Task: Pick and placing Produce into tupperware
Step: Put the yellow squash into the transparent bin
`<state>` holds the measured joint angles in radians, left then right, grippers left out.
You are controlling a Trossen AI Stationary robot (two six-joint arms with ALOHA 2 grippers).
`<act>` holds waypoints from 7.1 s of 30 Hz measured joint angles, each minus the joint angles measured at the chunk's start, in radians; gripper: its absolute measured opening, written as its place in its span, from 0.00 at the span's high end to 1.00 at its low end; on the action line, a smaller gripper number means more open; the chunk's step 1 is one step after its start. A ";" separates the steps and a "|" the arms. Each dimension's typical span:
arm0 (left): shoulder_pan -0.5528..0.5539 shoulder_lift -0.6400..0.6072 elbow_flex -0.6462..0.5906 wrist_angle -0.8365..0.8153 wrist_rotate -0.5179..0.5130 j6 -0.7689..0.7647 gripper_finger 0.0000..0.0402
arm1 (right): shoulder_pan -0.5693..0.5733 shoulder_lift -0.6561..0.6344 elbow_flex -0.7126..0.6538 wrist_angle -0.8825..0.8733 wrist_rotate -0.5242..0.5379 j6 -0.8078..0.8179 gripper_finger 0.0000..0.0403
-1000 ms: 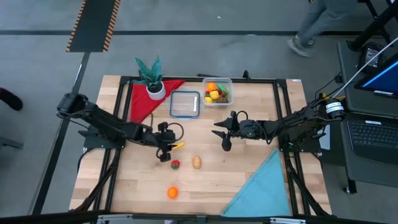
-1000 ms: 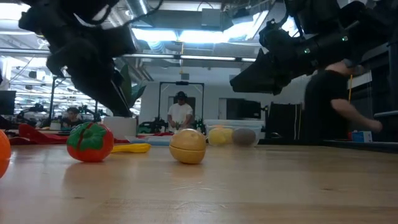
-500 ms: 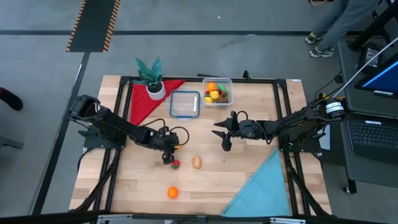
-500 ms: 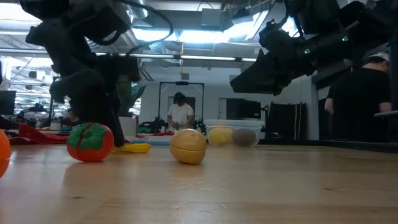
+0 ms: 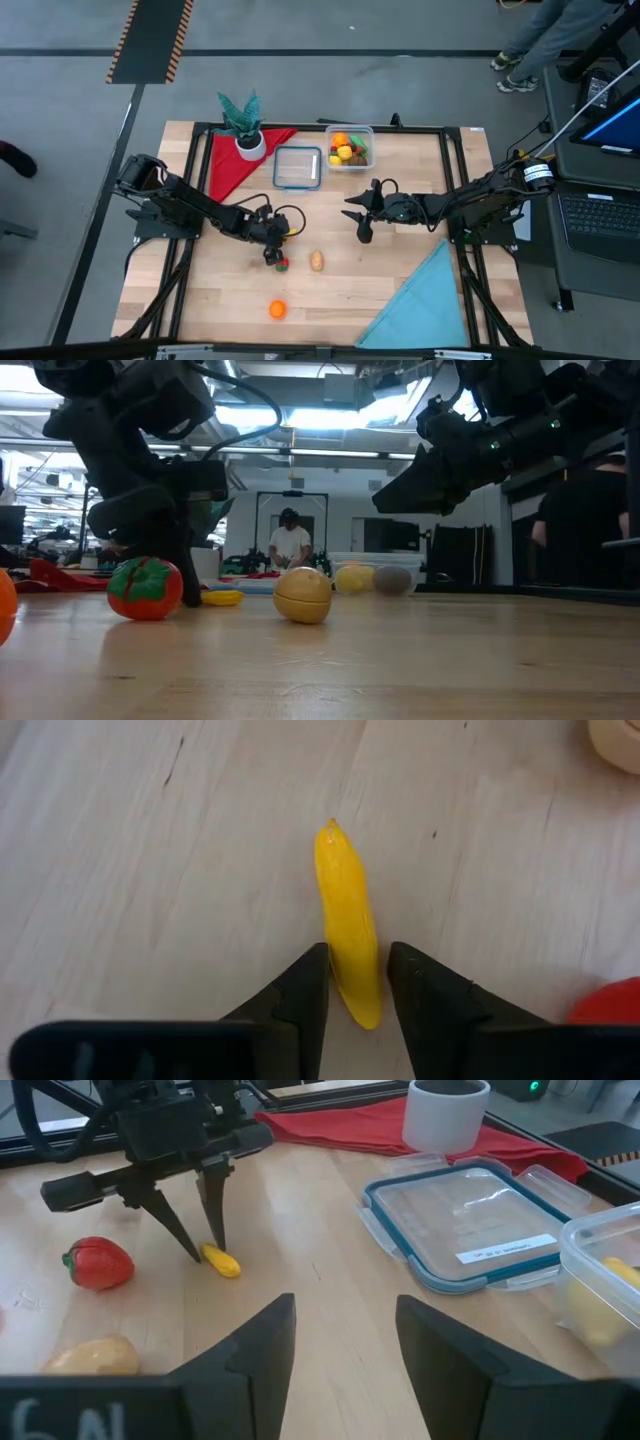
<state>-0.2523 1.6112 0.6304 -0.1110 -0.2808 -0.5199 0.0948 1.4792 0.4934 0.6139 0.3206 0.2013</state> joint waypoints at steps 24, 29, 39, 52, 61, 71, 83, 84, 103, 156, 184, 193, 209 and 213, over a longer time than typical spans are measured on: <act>0.002 -0.049 -0.008 -0.018 0.011 0.077 0.99 | 0.000 0.000 0.000 -0.008 0.000 0.000 0.56; 0.004 -0.144 -0.009 -0.042 0.007 0.139 0.99 | 0.000 0.000 0.000 -0.011 0.000 0.002 0.56; 0.034 -0.382 -0.047 -0.067 -0.084 0.244 1.00 | 0.002 0.000 0.000 -0.011 -0.053 0.003 0.56; 0.089 -0.632 -0.407 0.591 -0.025 0.374 1.00 | 0.004 0.000 0.000 0.004 -0.055 -0.001 0.56; 0.090 -0.658 -0.553 0.916 0.033 0.444 1.00 | 0.004 0.000 0.000 0.020 -0.054 -0.024 0.56; 0.090 -0.655 -0.560 1.015 0.093 0.491 1.00 | 0.004 0.000 0.000 0.032 -0.054 -0.032 0.56; 0.090 -0.646 -0.560 1.086 0.099 0.545 1.00 | 0.004 0.005 0.000 0.407 -0.129 -0.259 0.56; 0.091 -0.646 -0.560 1.089 0.112 0.556 1.00 | 0.004 0.011 0.000 0.430 -0.144 -0.260 0.56; 0.151 -0.485 -0.467 1.118 0.172 0.580 1.00 | 0.000 0.327 0.248 0.543 -0.241 -0.345 0.56; 0.167 -0.353 -0.409 1.175 0.228 0.577 1.00 | -0.033 0.494 0.500 0.481 -0.325 -0.341 0.64; 0.167 -0.390 -0.409 1.137 0.225 0.582 0.75 | -0.040 0.494 0.500 0.462 -0.352 -0.338 0.96; 0.166 -0.397 -0.409 1.086 0.220 0.637 0.57 | -0.046 0.490 0.499 0.447 -0.349 -0.340 0.96; 0.164 -0.468 -0.409 1.008 0.219 0.637 0.56 | -0.090 0.325 0.499 0.147 -0.350 -0.315 0.96; 0.164 -0.468 -0.409 0.980 0.220 0.634 0.56 | -0.108 0.302 0.499 0.096 -0.348 -0.304 0.96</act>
<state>-0.0887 1.1431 0.2211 0.8685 -0.0612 0.1141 -0.0130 1.7809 0.9921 0.7100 -0.0277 -0.1023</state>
